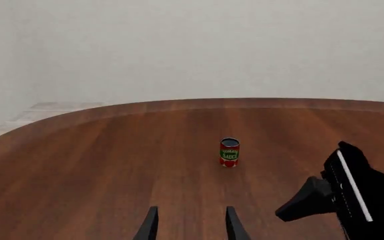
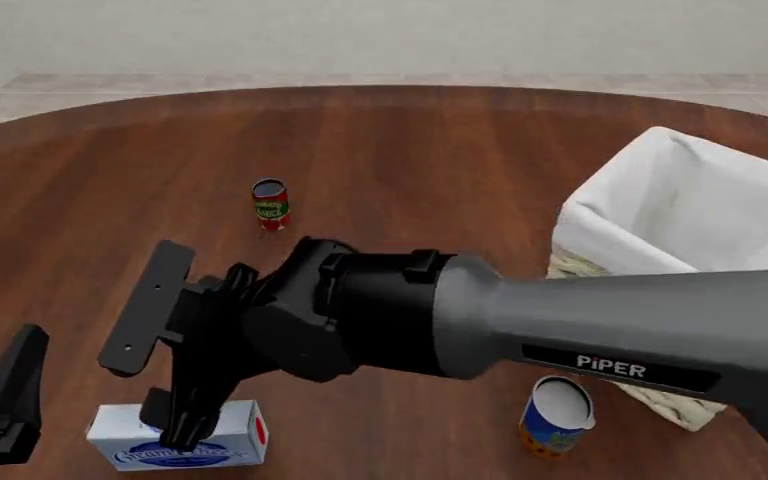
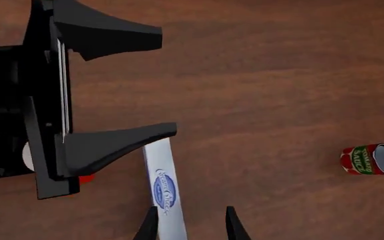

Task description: Pick up the cream cheese box, and put it in the basket.

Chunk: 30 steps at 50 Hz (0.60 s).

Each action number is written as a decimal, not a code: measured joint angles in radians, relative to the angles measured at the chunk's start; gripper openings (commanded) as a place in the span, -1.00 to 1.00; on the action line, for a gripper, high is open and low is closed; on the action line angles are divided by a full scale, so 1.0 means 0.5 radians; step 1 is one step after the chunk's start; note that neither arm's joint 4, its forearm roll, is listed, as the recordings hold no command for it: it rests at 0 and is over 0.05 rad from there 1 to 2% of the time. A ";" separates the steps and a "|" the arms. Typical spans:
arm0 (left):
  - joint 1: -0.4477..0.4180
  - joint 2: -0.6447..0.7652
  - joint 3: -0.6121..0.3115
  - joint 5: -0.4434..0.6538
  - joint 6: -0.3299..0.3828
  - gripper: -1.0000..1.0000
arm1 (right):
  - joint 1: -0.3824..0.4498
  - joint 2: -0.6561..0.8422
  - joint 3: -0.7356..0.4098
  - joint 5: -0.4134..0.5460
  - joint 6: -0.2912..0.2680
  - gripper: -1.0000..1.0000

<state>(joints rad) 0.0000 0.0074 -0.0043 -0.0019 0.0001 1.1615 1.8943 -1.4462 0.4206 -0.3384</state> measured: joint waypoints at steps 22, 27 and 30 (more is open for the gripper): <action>0.000 0.000 0.000 0.000 0.000 1.00 | 0.037 0.262 -0.252 0.051 0.057 1.00; 0.000 0.000 0.000 0.000 0.000 1.00 | 0.059 0.298 -0.283 0.057 0.087 1.00; 0.000 0.000 0.000 0.000 0.000 1.00 | 0.070 0.318 -0.299 0.061 0.103 1.00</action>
<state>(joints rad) -0.0001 0.0075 -0.0043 -0.0019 0.0001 1.1967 2.0534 -1.5955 0.4509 -0.2871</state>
